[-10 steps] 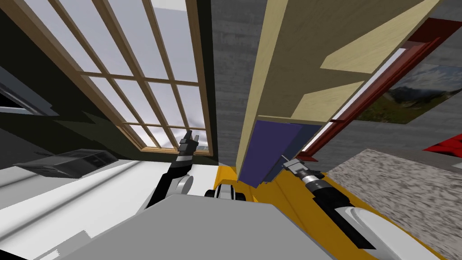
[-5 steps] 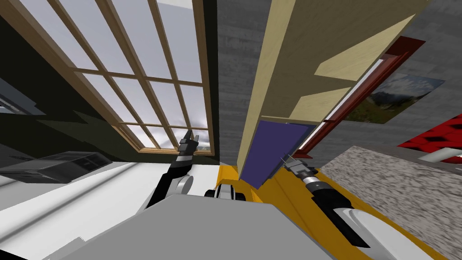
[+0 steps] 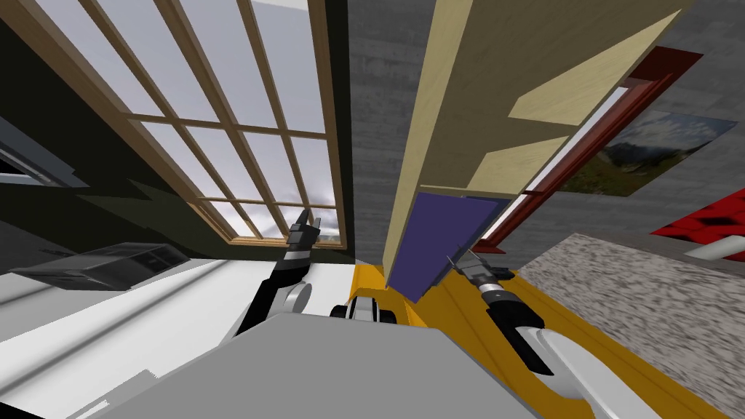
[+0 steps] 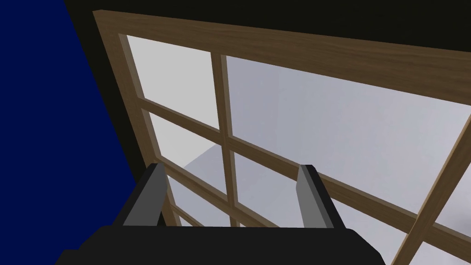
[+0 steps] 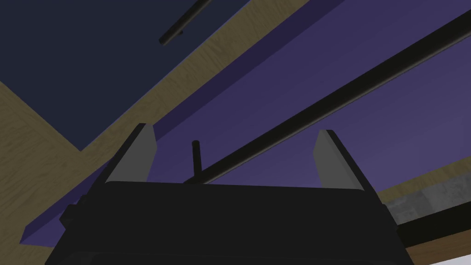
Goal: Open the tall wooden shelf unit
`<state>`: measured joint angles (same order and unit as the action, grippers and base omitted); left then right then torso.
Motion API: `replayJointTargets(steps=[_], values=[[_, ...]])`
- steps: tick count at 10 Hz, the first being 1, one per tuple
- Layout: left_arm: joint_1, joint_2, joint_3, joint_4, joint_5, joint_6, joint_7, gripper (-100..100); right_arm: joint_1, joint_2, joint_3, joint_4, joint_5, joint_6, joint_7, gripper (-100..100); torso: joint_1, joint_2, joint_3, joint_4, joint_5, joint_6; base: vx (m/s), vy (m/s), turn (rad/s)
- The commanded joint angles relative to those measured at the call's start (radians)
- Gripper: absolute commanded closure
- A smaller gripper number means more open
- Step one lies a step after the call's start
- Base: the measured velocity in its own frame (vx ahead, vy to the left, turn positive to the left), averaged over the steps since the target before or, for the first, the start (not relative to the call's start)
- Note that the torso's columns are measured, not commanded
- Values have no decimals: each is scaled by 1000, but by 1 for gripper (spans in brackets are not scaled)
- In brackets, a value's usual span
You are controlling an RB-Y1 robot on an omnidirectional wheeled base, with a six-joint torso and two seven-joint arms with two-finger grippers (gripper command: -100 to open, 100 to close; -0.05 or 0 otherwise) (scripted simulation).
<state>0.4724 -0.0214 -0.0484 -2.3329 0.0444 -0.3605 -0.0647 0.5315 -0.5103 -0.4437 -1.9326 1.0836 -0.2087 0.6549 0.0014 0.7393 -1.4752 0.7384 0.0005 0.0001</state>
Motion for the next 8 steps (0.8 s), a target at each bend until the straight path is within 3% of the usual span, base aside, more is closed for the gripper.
replayJointTargets(steps=[1, 3, 5, 6, 7, 8], values=[[0, 0, 0, 0, 0, 0, 0, 0, -40, 48, 19, 28, 15, 26, 39, -100, -1, 0, 0, 0, 0, 0, -38, 14, 8], [0, 0, 0, 0, 0, 0, 0, 0, -67, 81, 30, 49, 25, 40, 64, -100, -2, -2, -1, -1, -1, 0, -34, 5, 7], [0, 0, 0, 0, 0, 0, 0, 0, -48, 42, 16, 41, 11, 41, 35, -100, -2, -2, -1, -1, -1, 0, 44, -6, 13], [0, 0, 0, 0, 0, 0, 0, 0, -50, 50, 24, 38, 17, 43, 43, -100, -2, -8, -4, -2, -1, 0, 67, -10, 9], [0, 0, 0, 0, 0, 0, 0, 0, -49, 48, 24, 37, 16, 45, 39, 100, -2, -4, -3, -2, -1, 0, 9, -2, -1], [0, 0, 0, 0, 0, 0, 0, 0, -41, 48, 7, 41, 13, 64, 35, 100, -1, 0, 0, 0, 0, 0, 23, 101, -73]])
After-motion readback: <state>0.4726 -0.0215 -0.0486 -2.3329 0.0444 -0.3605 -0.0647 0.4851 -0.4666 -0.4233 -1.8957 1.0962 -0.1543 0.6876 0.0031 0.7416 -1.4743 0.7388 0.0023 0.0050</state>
